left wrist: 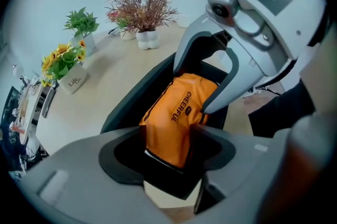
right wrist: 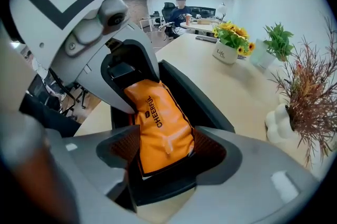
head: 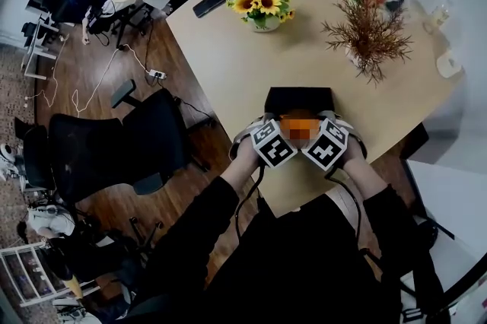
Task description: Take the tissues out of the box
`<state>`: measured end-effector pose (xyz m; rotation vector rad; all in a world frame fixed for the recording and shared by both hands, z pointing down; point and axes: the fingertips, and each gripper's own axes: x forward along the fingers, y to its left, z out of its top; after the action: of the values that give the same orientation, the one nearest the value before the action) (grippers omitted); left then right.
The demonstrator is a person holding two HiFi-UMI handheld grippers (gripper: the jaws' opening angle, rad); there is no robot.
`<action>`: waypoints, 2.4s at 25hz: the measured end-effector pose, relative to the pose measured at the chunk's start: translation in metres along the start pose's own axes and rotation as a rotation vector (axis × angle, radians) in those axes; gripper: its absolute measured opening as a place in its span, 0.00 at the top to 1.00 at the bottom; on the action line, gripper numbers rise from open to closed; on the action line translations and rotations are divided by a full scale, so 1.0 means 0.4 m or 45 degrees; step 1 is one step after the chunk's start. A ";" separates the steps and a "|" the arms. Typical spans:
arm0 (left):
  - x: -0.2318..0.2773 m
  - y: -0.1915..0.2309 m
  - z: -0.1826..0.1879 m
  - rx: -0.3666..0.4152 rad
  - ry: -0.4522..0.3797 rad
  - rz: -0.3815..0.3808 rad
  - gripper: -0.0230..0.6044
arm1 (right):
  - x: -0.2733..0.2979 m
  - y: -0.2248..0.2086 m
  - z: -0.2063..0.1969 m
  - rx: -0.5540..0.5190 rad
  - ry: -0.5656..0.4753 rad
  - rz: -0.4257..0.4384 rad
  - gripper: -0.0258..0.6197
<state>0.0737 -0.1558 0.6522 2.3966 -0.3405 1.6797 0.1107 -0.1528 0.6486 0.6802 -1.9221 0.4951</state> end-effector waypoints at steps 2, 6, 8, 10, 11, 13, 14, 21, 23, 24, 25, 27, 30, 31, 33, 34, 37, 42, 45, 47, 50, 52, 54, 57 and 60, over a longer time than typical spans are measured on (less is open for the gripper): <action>0.000 -0.004 0.000 0.005 0.024 0.014 0.59 | -0.003 0.008 -0.001 -0.023 -0.005 -0.022 0.50; -0.017 -0.012 0.002 -0.009 -0.037 0.034 0.67 | -0.019 0.022 -0.001 -0.034 -0.026 -0.074 0.60; -0.028 -0.011 -0.005 -0.034 -0.128 0.050 0.68 | -0.029 0.026 -0.004 -0.040 -0.057 -0.087 0.61; -0.048 -0.008 -0.004 -0.044 -0.207 0.096 0.70 | -0.050 0.025 0.005 -0.066 -0.116 -0.131 0.62; -0.063 -0.006 0.002 -0.036 -0.236 0.126 0.70 | -0.063 0.023 0.012 -0.076 -0.141 -0.161 0.62; -0.096 -0.004 0.020 0.005 -0.272 0.191 0.70 | -0.092 0.017 0.025 -0.076 -0.178 -0.211 0.62; -0.115 -0.005 0.030 0.031 -0.285 0.219 0.70 | -0.109 0.016 0.030 -0.070 -0.190 -0.228 0.62; -0.260 -0.057 0.047 0.099 -0.376 0.266 0.71 | -0.236 0.073 0.066 -0.098 -0.196 -0.297 0.63; -0.301 -0.077 0.037 0.103 -0.400 0.271 0.71 | -0.271 0.106 0.078 -0.120 -0.192 -0.332 0.63; -0.321 -0.087 0.030 0.106 -0.409 0.273 0.71 | -0.286 0.124 0.084 -0.127 -0.187 -0.349 0.63; -0.338 -0.099 0.020 0.108 -0.417 0.273 0.71 | -0.299 0.143 0.087 -0.129 -0.180 -0.361 0.63; -0.364 -0.126 -0.006 0.110 -0.423 0.258 0.72 | -0.315 0.187 0.088 -0.125 -0.155 -0.370 0.63; -0.385 -0.173 -0.060 0.110 -0.418 0.214 0.72 | -0.321 0.263 0.081 -0.113 -0.114 -0.357 0.63; -0.388 -0.189 -0.079 0.113 -0.416 0.198 0.72 | -0.319 0.289 0.076 -0.107 -0.100 -0.350 0.63; -0.387 -0.222 -0.118 0.122 -0.413 0.170 0.72 | -0.311 0.338 0.062 -0.093 -0.069 -0.342 0.64; -0.383 -0.238 -0.137 0.126 -0.412 0.156 0.72 | -0.303 0.361 0.053 -0.083 -0.053 -0.339 0.64; -0.358 -0.281 -0.196 0.135 -0.403 0.106 0.72 | -0.268 0.424 0.022 -0.049 -0.007 -0.323 0.64; -0.289 -0.319 -0.262 0.132 -0.378 0.037 0.73 | -0.194 0.477 -0.028 -0.002 0.041 -0.292 0.64; -0.231 -0.319 -0.284 0.105 -0.356 -0.006 0.73 | -0.139 0.475 -0.055 0.002 0.068 -0.253 0.64; -0.190 -0.312 -0.291 0.083 -0.320 -0.041 0.73 | -0.101 0.464 -0.070 -0.007 0.089 -0.210 0.64; -0.152 -0.306 -0.275 0.064 -0.267 -0.084 0.72 | -0.057 0.438 -0.094 -0.026 0.118 -0.149 0.63; -0.134 -0.302 -0.263 0.051 -0.240 -0.083 0.72 | -0.036 0.422 -0.104 -0.039 0.115 -0.110 0.63; -0.114 -0.290 -0.262 0.020 -0.224 -0.061 0.72 | -0.027 0.410 -0.102 -0.048 0.067 -0.068 0.62; -0.093 -0.267 -0.271 -0.072 -0.257 -0.049 0.70 | -0.031 0.396 -0.094 -0.047 -0.038 -0.037 0.60; -0.095 -0.248 -0.278 -0.152 -0.314 -0.044 0.68 | -0.028 0.389 -0.095 -0.012 -0.141 -0.017 0.59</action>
<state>-0.0090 -0.0263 0.6513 2.5064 -0.4210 1.3112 0.0391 -0.0091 0.6475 0.7271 -2.0206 0.4476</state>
